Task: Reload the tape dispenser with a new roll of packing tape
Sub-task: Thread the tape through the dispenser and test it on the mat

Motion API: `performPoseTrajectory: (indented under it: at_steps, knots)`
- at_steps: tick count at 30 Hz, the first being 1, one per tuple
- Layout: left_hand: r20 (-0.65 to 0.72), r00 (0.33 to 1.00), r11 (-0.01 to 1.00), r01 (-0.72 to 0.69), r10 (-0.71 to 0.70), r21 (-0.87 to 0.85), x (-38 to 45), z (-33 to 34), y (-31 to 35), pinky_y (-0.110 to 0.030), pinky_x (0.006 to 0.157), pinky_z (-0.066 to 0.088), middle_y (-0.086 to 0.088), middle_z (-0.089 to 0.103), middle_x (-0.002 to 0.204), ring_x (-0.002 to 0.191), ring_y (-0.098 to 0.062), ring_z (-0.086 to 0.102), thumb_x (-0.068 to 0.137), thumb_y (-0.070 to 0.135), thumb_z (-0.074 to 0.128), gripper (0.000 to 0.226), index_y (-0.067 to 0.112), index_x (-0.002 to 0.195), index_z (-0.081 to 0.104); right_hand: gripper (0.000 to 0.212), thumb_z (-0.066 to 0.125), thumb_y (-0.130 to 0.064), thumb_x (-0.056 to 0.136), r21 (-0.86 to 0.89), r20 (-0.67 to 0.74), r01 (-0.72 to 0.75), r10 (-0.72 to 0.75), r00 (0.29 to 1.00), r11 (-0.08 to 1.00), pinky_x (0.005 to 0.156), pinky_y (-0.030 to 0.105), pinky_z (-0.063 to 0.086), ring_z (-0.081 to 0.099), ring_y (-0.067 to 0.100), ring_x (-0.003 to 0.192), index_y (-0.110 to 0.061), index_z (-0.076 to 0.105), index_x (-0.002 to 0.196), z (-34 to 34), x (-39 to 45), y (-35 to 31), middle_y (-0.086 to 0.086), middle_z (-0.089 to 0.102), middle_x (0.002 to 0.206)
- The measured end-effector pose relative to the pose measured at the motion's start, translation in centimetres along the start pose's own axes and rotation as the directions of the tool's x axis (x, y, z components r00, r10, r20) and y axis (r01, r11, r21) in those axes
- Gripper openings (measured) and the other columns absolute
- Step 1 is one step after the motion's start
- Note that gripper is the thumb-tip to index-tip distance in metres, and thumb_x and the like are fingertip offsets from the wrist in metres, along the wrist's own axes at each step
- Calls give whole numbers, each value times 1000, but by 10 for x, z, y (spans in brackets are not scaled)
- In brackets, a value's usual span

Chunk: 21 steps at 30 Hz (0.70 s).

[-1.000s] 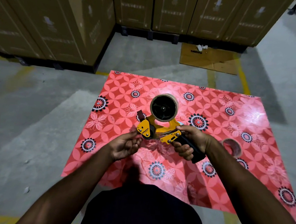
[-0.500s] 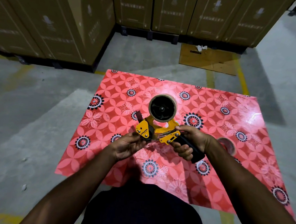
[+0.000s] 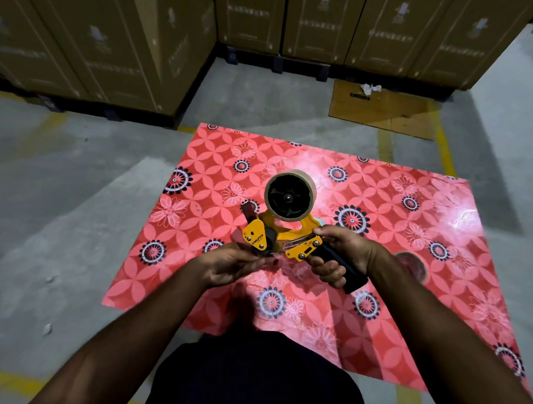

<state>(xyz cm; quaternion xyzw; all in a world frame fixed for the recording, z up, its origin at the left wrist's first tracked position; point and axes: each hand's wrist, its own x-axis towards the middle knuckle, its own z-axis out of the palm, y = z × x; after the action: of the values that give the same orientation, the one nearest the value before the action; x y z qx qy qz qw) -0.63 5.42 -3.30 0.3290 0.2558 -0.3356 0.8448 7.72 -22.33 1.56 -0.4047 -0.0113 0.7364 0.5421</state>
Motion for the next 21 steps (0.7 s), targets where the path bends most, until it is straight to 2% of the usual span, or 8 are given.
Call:
performPoseTrajectory:
  at_steps: [4, 6, 8, 10, 12, 16, 21]
  knots:
    - [-33, 999, 980, -2, 8, 201, -7, -10, 17, -23, 71, 60, -26, 71, 107, 94, -26, 74, 94, -15, 43, 24, -14, 115, 55, 54, 61, -62, 79, -15, -24, -10, 9, 1000, 1000, 47, 22, 27, 37, 12, 40, -10, 50, 77, 5, 12, -3, -1, 42, 54]
    - [-75, 997, 951, 26, -3, 309, -13, -16, 26, -24, 66, 61, -20, 74, 99, 86, -22, 76, 96, -9, 47, 19, -5, 103, 65, 53, 62, -62, 77, -5, -27, 0, -1, 1000, 1000, 47, 23, 24, 36, 11, 40, -10, 50, 76, 8, 17, -4, -1, 41, 54]
    - [-118, 993, 922, 62, -18, 382, -18, -21, 33, -24, 56, 59, -12, 75, 81, 69, -15, 74, 97, -3, 50, 16, 4, 93, 64, 53, 62, -62, 77, -5, -37, 10, -10, 999, 1000, 47, 23, 24, 35, 11, 40, -10, 49, 76, 12, 23, -6, -2, 40, 53]
    - [-172, 985, 911, 81, -11, 404, -22, -23, 40, -22, 51, 57, -7, 72, 67, 58, -10, 71, 96, -2, 52, 13, 6, 90, 61, 53, 63, -62, 76, -9, -57, 20, -20, 998, 1000, 46, 22, 27, 34, 11, 40, -11, 49, 75, 15, 27, -8, -2, 39, 53]
    - [-214, 977, 918, 80, 5, 388, -25, -25, 46, -20, 48, 56, -6, 72, 64, 56, -9, 70, 96, -2, 53, 12, 5, 89, 61, 53, 63, -62, 76, -19, -72, 29, -30, 997, 999, 46, 22, 28, 34, 10, 40, -11, 48, 75, 19, 30, -10, -3, 39, 53]
    - [-213, 977, 923, 58, 26, 380, -32, -31, 60, -14, 36, 47, -9, 71, 60, 49, -11, 70, 97, -3, 52, 12, -1, 90, 62, 54, 65, -63, 73, -26, -100, 43, -45, 994, 999, 46, 22, 24, 33, 10, 39, -12, 47, 74, 23, 33, -13, -3, 39, 53]
    - [-202, 970, 861, -10, 131, 509, -30, -35, 70, -22, 51, 59, -11, 73, 65, 52, -15, 71, 94, -8, 52, 14, -2, 92, 65, 56, 68, -64, 67, -81, -164, 31, -44, 986, 996, 46, 22, 24, 32, 9, 38, -12, 47, 71, 29, 38, -15, -4, 37, 51]
